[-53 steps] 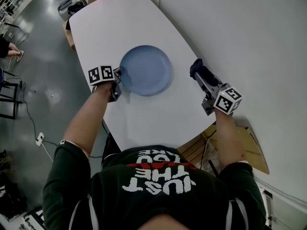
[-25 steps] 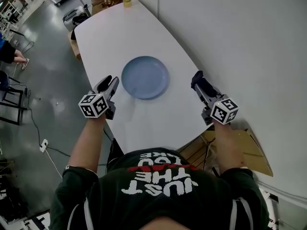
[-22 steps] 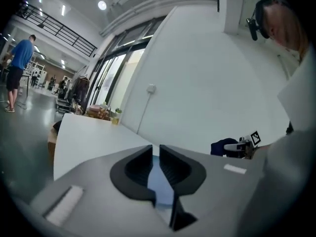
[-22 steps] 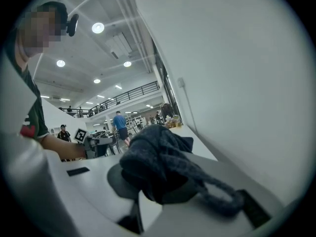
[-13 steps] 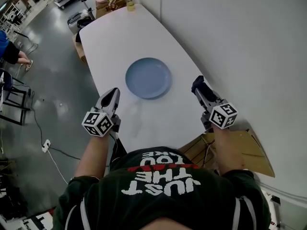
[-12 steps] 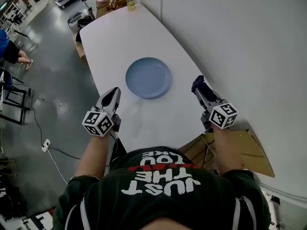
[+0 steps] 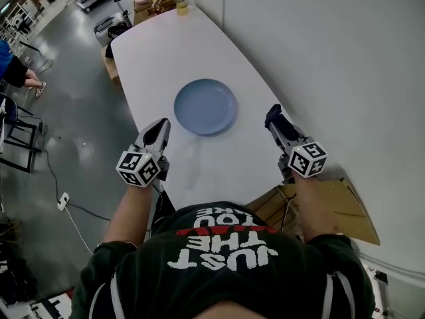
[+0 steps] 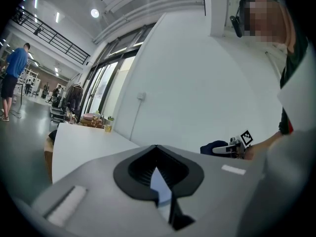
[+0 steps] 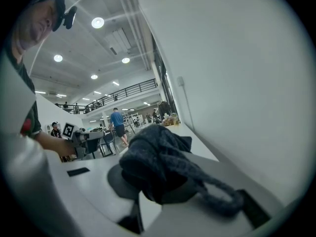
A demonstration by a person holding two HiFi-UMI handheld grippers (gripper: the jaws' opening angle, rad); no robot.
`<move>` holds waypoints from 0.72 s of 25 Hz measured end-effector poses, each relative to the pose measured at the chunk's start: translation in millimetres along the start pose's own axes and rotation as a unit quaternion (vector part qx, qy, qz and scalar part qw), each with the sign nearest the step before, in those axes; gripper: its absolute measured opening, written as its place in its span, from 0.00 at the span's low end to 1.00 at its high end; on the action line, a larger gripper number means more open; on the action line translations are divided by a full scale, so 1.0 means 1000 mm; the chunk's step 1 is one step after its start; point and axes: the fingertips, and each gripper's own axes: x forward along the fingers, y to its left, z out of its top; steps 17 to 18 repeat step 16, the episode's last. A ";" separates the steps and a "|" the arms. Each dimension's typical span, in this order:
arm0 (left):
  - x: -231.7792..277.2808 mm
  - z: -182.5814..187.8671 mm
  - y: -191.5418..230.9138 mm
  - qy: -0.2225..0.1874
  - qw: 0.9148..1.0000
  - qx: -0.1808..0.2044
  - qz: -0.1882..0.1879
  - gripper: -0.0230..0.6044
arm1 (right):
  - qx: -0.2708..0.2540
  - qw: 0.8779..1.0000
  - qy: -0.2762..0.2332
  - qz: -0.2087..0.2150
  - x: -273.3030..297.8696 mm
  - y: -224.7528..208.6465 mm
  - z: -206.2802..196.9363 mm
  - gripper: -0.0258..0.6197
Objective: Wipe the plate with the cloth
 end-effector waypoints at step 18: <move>0.001 0.005 -0.005 0.006 1.000 0.010 -0.009 0.05 | -0.006 1.000 -0.001 0.000 -0.004 0.003 0.004 0.11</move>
